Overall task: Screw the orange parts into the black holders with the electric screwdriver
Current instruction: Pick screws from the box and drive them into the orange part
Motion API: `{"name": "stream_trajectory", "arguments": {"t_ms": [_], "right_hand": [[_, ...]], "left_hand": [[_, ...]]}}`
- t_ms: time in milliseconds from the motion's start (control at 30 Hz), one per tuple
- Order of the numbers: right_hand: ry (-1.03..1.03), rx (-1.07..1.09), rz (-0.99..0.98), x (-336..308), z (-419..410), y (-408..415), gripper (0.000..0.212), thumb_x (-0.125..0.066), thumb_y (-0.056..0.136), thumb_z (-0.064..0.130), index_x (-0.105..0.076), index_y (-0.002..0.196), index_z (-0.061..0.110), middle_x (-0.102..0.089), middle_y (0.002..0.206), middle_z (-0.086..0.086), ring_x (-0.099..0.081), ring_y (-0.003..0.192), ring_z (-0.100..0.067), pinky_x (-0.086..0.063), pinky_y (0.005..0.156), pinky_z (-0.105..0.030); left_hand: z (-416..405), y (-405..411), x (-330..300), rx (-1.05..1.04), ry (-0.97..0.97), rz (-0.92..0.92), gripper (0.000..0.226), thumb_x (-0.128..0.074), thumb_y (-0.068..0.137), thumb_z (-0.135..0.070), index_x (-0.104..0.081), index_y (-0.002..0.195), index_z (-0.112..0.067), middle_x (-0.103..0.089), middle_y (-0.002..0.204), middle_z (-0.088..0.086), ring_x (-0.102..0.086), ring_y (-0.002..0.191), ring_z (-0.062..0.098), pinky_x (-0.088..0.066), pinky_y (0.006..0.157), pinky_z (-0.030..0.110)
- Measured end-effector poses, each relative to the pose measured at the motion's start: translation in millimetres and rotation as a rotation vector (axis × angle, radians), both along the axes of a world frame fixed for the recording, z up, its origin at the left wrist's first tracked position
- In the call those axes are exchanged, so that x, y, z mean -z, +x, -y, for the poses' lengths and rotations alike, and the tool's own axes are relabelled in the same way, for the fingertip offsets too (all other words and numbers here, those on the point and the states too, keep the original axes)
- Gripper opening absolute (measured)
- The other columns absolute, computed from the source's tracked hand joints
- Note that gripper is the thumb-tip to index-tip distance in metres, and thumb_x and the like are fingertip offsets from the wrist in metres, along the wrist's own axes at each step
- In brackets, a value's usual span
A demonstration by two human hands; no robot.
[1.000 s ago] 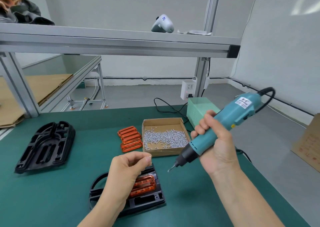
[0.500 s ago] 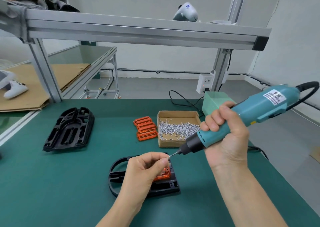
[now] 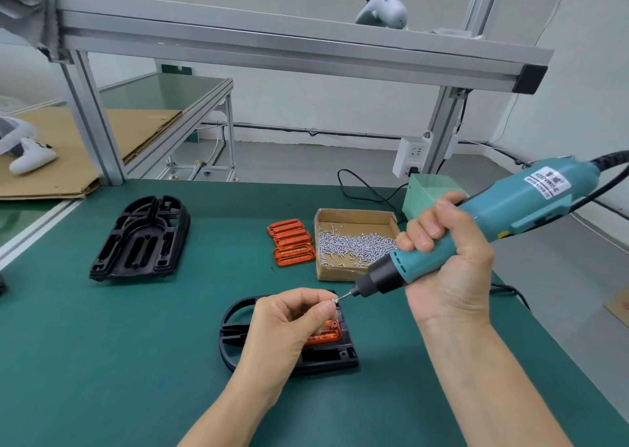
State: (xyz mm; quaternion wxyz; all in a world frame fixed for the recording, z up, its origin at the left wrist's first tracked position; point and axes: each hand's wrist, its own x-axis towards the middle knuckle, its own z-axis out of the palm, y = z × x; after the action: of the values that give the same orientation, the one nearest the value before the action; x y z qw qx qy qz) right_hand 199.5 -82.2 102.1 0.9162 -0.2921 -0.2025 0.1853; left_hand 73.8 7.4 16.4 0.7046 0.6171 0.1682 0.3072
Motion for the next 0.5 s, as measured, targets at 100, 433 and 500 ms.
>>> {"name": "stream_trajectory", "arguments": {"t_ms": [100, 433, 500], "right_hand": [[-0.001, 0.003, 0.003, -0.2, -0.1, -0.3, 0.015, -0.054, 0.076, 0.009, -0.052, 0.074, 0.024, -0.038, 0.053, 0.009, -0.036, 0.041, -0.006, -0.038, 0.046, -0.019], [0.010, -0.008, 0.041, 1.3, 0.2, -1.3, 0.015, -0.054, 0.077, 0.009, -0.053, 0.074, 0.024, -0.038, 0.053, 0.008, -0.037, 0.042, -0.006, -0.038, 0.045, -0.020], [0.023, -0.008, 0.058, 2.3, -0.3, -1.5, 0.015, -0.052, 0.077, 0.008, -0.055, 0.075, 0.024, -0.038, 0.053, 0.008, -0.036, 0.041, -0.006, -0.037, 0.045, -0.020]], "left_hand": [[0.6, -0.2, -0.5, 0.006, 0.000, 0.001, 0.013, -0.070, 0.070, -0.024, -0.077, 0.079, -0.018, -0.067, 0.065, -0.001, -0.053, 0.057, 0.005, -0.047, 0.061, 0.015], [2.1, 0.2, -0.3, 0.005, 0.013, 0.013, 0.009, -0.066, 0.079, -0.015, -0.075, 0.078, -0.014, -0.065, 0.064, 0.004, -0.048, 0.056, 0.009, -0.045, 0.060, 0.016], [2.3, 0.2, -0.3, 0.003, 0.023, 0.015, 0.009, -0.066, 0.081, -0.013, -0.075, 0.078, -0.014, -0.065, 0.064, 0.004, -0.048, 0.056, 0.009, -0.045, 0.060, 0.016]]}}
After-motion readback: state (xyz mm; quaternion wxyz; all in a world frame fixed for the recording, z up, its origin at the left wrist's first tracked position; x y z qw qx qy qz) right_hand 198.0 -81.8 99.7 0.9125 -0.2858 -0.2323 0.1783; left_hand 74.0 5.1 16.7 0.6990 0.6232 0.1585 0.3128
